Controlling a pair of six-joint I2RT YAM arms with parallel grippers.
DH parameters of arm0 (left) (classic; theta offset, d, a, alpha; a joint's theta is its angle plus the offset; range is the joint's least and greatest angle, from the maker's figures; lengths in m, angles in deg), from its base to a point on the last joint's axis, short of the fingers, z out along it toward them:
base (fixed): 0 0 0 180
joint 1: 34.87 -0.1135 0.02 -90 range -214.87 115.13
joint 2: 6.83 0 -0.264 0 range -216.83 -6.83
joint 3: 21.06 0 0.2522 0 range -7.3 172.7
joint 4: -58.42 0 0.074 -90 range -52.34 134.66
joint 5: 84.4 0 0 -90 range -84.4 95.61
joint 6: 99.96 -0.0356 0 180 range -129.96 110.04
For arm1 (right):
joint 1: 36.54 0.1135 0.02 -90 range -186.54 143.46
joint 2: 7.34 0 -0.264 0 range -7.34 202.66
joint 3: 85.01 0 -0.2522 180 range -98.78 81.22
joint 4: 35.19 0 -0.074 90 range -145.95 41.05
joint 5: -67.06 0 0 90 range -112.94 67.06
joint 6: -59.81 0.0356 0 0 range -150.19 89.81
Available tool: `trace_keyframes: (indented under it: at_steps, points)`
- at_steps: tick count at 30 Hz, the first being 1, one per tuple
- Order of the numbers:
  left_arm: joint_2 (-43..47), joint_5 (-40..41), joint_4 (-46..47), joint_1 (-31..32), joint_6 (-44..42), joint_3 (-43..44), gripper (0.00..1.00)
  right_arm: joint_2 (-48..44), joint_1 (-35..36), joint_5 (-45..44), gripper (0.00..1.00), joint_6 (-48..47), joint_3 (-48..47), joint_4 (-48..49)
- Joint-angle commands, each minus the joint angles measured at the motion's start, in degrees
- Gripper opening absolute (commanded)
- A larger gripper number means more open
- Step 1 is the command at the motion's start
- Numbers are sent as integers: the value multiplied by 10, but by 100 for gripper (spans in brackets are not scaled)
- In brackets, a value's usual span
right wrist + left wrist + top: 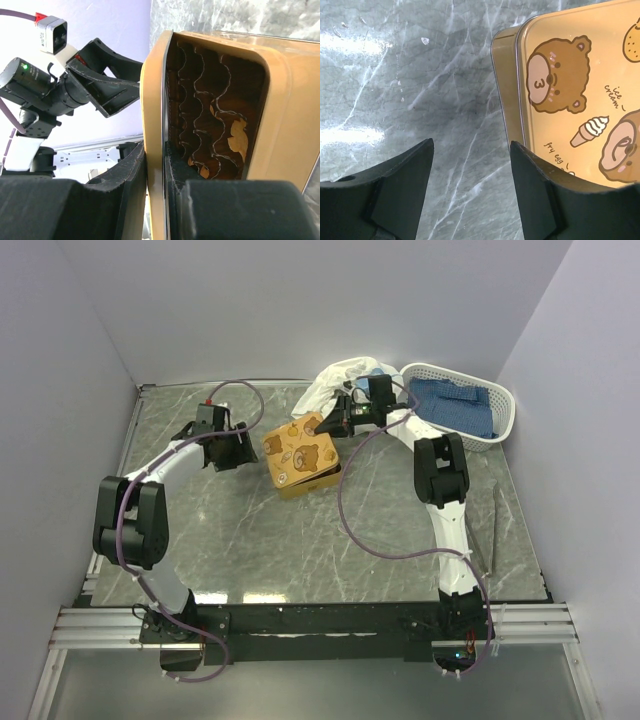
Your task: Pack the cookies
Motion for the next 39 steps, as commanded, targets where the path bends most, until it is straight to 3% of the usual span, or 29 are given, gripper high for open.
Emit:
trace_keyframes:
  at_steps: [1,13,27,31,39]
  points:
    - [2,-18,12,-1,-3,2,69,-29,-11,7,6,-15,-28,-14]
    - [-67,-44,6,10,2,38,62,-14,-18,0,16,-36,-45,-37]
    - [-122,-24,-8,43,8,102,61,-6,-28,-9,29,-56,-53,-57]
    - [-127,-26,-7,48,8,105,61,-6,-32,-14,39,-66,-55,-66]
    - [-133,-22,-10,55,10,117,61,-15,-41,-66,48,-144,-86,-156]
